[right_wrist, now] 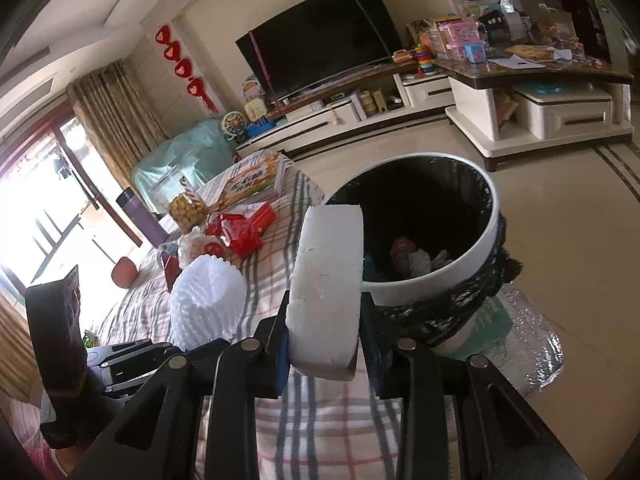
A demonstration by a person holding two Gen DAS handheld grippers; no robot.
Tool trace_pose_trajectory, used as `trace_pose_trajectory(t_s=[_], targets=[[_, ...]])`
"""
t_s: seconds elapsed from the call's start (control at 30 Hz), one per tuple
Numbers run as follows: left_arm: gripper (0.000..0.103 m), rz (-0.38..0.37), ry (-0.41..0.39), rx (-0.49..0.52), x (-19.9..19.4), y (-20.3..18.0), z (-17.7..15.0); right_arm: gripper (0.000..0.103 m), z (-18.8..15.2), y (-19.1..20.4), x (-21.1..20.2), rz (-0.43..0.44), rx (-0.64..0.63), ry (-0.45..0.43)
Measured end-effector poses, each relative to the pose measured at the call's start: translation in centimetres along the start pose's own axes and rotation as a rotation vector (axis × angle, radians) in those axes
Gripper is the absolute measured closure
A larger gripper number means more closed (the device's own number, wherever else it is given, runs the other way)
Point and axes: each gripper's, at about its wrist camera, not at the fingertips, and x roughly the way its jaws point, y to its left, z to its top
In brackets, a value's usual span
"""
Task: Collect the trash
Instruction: 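Carry the mesh net and foam block over the trash bin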
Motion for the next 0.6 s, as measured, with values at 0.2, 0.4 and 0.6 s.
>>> trace_pose_trajectory(t_s=[0.2,0.4,0.6], targets=[[0.094,-0.009,0.004,0.016,0.6,-0.9,1.0,0.073,0.5,-1.3,0.0,-0.008,0.020,-0.002],[0.094,-0.015,0.000,0.024,1.4,-1.3,2.6,0.073,1.4,-2.1,0.1,-0.015,0.021,-0.005],[0.094,-0.024,-0.004,0.029,2.6,-1.7,4.4,0.073,2.9,-2.9,0.5,-0.031,0.021,-0.004]])
